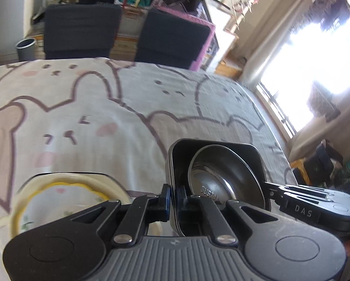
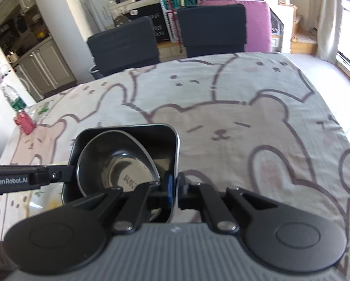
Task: Organize plates and bowls
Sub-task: 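Lift the square tray holding the oval bowl with both grippers, then lower the square tray with both grippers onto the cream bowl stack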
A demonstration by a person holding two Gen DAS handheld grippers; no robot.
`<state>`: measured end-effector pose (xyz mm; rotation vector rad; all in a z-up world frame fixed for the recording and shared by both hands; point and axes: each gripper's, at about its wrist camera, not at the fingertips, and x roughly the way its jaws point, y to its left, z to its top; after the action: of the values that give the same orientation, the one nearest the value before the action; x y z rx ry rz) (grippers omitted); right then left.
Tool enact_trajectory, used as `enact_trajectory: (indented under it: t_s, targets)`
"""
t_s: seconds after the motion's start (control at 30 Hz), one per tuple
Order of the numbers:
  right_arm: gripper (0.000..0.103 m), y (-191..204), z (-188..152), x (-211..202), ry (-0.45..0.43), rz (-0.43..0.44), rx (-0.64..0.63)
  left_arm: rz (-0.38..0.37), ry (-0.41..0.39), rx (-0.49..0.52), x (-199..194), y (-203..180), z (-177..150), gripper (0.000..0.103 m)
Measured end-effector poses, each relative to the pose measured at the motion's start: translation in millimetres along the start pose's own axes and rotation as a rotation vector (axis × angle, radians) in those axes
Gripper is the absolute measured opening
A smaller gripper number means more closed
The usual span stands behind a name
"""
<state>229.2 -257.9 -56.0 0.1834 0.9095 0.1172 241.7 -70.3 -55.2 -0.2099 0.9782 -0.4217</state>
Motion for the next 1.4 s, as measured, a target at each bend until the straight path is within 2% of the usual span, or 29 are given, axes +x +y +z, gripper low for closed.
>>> enact_trajectory:
  t_s: [0.4,0.63,0.97,1.13,1.4]
  targets:
    - [0.005,84,3,-3,-0.049,0.118,-0.064,0.044,-0.093,-0.111,-64,67,-8,0.005]
    - [0.006,119,2,2,-0.045,0.181,-0.074,0.062,-0.121,-0.171,-88,104,-18,0.005]
    - [0.008,156,-15,26,0.047,0.180,-0.105,0.075,-0.059,-0.245,-83,142,-36,0.004]
    - [0.008,158,-23,36,0.100,0.159,-0.088,0.095,-0.021,-0.240,-72,145,-40,0.004]
    - [0.007,157,-27,44,0.133,0.140,-0.076,0.114,0.004,-0.227,-63,145,-41,0.004]
